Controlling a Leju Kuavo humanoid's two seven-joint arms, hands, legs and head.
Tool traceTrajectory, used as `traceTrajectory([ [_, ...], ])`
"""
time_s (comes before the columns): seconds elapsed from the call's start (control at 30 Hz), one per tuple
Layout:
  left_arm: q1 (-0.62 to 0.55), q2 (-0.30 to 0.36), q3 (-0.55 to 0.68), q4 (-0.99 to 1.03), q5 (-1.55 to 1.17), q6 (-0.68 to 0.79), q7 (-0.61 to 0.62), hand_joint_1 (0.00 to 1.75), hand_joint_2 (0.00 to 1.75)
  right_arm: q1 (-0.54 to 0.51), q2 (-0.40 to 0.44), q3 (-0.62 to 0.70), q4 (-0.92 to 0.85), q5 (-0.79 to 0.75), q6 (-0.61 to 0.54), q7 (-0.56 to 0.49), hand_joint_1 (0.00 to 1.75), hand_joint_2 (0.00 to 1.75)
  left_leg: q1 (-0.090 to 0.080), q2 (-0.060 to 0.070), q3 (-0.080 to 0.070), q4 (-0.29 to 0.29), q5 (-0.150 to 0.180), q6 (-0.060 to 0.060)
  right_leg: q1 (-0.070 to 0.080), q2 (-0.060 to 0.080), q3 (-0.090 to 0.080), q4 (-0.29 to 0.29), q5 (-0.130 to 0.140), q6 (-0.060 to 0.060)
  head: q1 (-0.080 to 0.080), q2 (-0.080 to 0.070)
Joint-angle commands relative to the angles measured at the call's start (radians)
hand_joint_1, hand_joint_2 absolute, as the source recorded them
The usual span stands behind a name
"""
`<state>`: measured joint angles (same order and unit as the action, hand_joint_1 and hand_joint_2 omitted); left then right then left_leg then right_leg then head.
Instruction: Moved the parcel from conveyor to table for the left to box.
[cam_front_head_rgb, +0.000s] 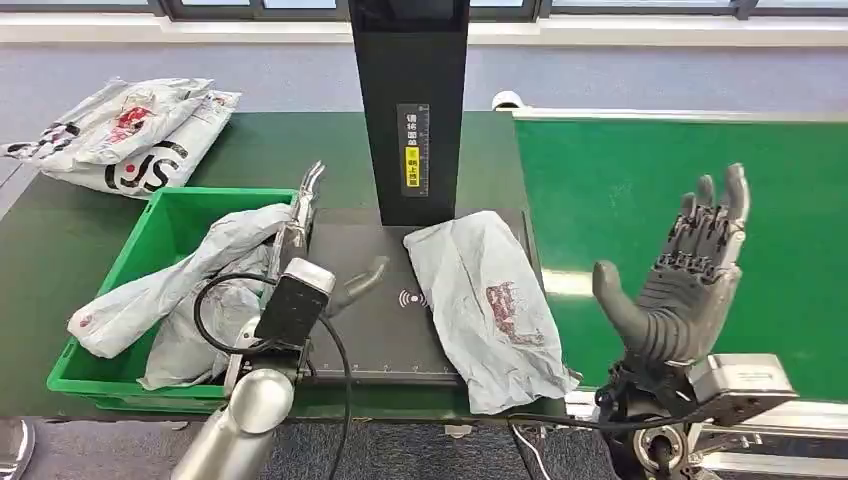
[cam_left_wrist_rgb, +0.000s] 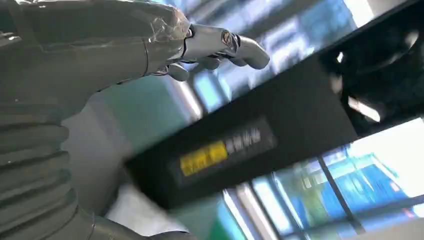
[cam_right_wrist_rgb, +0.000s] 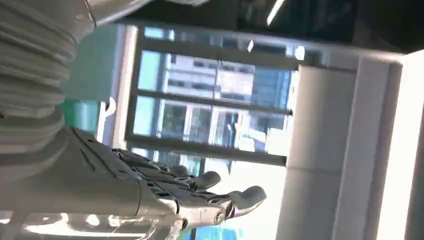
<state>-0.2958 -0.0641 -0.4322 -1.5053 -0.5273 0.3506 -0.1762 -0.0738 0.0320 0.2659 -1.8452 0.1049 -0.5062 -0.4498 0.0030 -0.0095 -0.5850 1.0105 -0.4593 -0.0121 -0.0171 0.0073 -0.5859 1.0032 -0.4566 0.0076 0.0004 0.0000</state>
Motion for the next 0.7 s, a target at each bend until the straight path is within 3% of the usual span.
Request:
traceTrajectory([
  [0.03,-0.096,0.023,-0.021,0.18,-0.122,-0.026,0.048,0.0,1.75,-0.02,0.018,-0.037,0.002,-0.022,0.006,-0.002,0.0,1.75,0.001,0.001,0.001,-0.001,0.001,0.0,0.001,-0.001,0.001,-0.001,0.001,-0.001,0.0,0.0],
  [0.17,-0.163,-0.034,-0.077,0.355,-0.143,-0.133,0.029,0.0,1.75,-0.063,0.026,-0.014,0.052,-0.029,0.024,0.0,0.0,1.75,0.001,-0.001,0.002,-0.002,0.002,0.0,0.001,-0.003,0.003,-0.002,0.001,-0.001,0.0,0.0],
  [0.5,-0.273,-0.188,-0.231,0.649,-0.082,-0.236,-0.002,0.0,1.75,-0.097,0.03,0.001,0.08,-0.037,0.001,0.003,0.0,1.75,0.0,-0.003,0.002,0.0,0.001,0.0,0.0,-0.004,0.003,-0.002,0.001,0.0,0.0,0.0],
  [0.7,-0.299,-0.228,-0.277,0.727,-0.066,-0.258,-0.007,0.0,1.75,-0.104,0.033,0.011,0.079,-0.041,-0.008,0.006,0.0,1.75,0.001,0.001,0.003,-0.002,0.001,0.0,0.001,-0.001,0.004,-0.004,0.002,-0.001,0.0,0.0],
])
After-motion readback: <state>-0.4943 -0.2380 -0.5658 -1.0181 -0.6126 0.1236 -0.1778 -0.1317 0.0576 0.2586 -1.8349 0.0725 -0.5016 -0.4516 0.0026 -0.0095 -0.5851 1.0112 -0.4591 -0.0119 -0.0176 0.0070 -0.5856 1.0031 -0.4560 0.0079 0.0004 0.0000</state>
